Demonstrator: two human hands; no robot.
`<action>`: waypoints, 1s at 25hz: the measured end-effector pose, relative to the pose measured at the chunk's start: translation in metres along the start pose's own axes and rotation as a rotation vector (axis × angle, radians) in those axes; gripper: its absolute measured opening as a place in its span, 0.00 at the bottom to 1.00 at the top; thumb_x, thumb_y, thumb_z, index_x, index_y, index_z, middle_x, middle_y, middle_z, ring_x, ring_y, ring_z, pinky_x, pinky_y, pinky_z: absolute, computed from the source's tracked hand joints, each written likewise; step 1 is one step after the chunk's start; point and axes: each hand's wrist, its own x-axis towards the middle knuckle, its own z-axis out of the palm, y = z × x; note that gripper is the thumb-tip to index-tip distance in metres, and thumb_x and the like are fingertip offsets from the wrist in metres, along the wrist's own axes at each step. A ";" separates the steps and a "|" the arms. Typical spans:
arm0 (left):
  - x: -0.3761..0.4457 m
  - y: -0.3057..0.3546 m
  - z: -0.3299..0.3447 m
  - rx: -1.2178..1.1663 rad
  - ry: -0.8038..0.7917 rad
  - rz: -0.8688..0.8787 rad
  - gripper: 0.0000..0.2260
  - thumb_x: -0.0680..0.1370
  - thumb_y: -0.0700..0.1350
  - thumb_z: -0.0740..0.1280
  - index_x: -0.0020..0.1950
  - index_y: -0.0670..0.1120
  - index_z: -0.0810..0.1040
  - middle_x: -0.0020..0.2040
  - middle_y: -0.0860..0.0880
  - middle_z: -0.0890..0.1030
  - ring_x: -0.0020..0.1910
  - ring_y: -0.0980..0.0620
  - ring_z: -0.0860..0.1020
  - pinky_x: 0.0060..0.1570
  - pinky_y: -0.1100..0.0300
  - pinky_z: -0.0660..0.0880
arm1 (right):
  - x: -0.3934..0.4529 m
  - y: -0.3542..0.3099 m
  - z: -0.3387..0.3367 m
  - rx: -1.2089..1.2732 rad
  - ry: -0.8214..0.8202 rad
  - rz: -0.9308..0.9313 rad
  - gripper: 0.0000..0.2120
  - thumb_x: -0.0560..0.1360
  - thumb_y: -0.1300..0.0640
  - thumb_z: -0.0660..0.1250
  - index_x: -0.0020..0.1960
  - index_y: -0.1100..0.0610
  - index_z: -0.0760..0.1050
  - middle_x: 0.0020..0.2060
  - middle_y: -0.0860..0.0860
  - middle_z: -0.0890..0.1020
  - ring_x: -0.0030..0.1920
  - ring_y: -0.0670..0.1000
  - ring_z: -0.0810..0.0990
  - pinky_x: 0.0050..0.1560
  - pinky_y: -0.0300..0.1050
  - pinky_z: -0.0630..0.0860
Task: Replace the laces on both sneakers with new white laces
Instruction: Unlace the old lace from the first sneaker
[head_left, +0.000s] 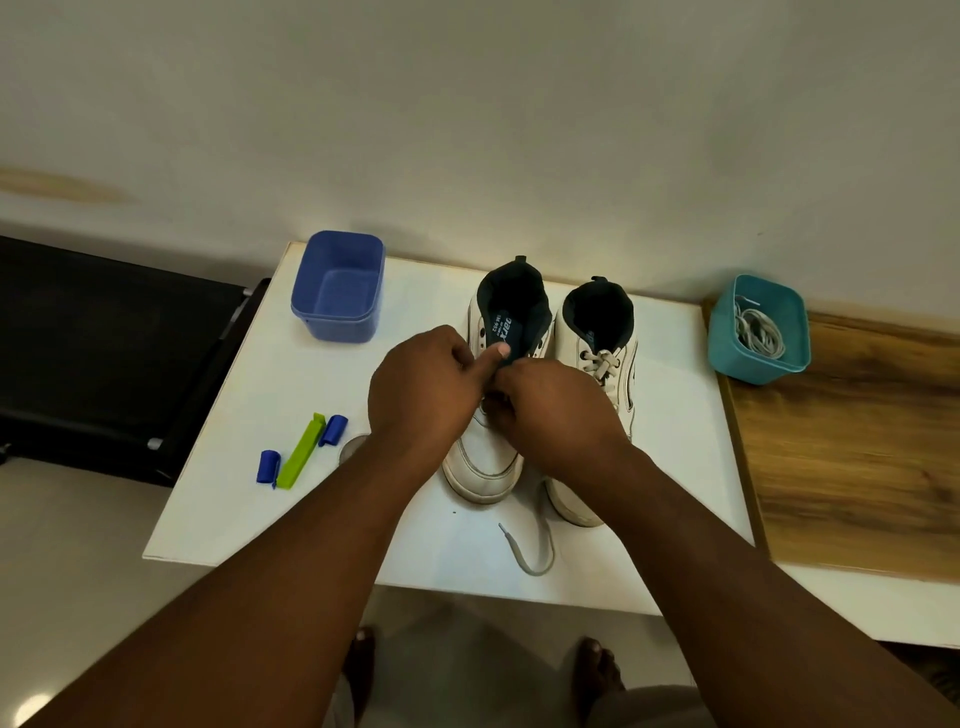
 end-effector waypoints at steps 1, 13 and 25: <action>0.001 0.000 0.000 0.015 0.009 0.004 0.21 0.79 0.68 0.61 0.50 0.52 0.79 0.44 0.53 0.81 0.42 0.54 0.76 0.43 0.59 0.68 | -0.001 -0.001 -0.002 0.005 -0.011 -0.008 0.10 0.81 0.48 0.63 0.52 0.51 0.81 0.44 0.49 0.81 0.44 0.52 0.79 0.38 0.46 0.72; 0.009 -0.007 0.000 -0.053 0.054 0.091 0.14 0.82 0.57 0.64 0.50 0.48 0.83 0.41 0.52 0.80 0.39 0.54 0.76 0.42 0.60 0.68 | -0.005 -0.001 -0.017 0.053 0.019 0.028 0.11 0.79 0.46 0.66 0.58 0.48 0.80 0.48 0.48 0.79 0.47 0.50 0.78 0.41 0.45 0.72; 0.010 -0.012 0.002 -0.088 0.045 0.109 0.14 0.81 0.58 0.64 0.48 0.50 0.83 0.40 0.52 0.81 0.39 0.53 0.78 0.42 0.60 0.71 | -0.001 -0.004 -0.005 -0.035 -0.061 0.013 0.08 0.81 0.54 0.64 0.54 0.51 0.82 0.47 0.50 0.80 0.47 0.52 0.80 0.40 0.43 0.67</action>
